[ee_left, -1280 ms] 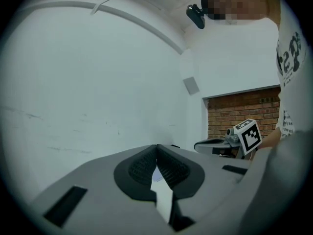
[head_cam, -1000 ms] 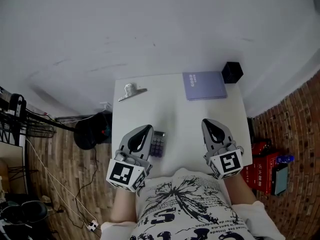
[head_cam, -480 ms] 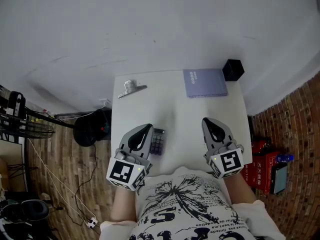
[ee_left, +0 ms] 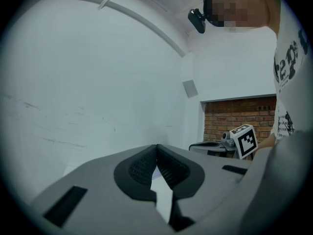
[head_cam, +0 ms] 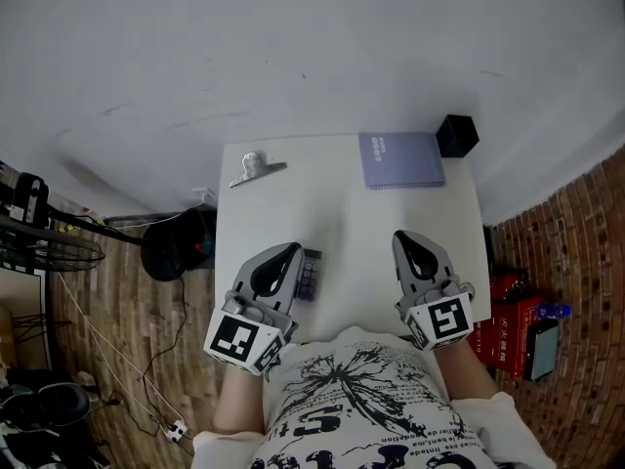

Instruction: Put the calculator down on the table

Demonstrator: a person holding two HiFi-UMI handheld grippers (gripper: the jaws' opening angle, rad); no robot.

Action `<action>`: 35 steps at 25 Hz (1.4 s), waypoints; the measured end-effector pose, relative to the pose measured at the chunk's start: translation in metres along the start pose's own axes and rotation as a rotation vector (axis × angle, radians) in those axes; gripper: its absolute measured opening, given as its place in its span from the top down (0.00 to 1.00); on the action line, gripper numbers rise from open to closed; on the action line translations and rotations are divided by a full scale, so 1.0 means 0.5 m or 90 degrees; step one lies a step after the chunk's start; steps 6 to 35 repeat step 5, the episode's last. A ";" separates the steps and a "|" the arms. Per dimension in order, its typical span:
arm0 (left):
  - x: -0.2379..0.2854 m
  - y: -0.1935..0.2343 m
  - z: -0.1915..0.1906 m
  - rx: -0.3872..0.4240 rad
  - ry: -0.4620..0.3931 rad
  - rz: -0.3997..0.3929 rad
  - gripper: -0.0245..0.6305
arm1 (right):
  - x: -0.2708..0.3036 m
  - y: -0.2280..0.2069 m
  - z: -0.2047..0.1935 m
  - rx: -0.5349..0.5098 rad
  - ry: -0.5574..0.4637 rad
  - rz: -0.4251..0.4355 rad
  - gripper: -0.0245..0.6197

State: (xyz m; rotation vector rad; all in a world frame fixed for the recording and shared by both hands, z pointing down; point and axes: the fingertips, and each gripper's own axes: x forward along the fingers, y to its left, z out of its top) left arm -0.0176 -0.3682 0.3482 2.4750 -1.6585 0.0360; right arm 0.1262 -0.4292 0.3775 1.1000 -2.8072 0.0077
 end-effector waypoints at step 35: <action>-0.003 -0.002 0.002 0.007 0.004 0.008 0.94 | -0.006 -0.002 -0.002 -0.003 0.002 -0.004 0.94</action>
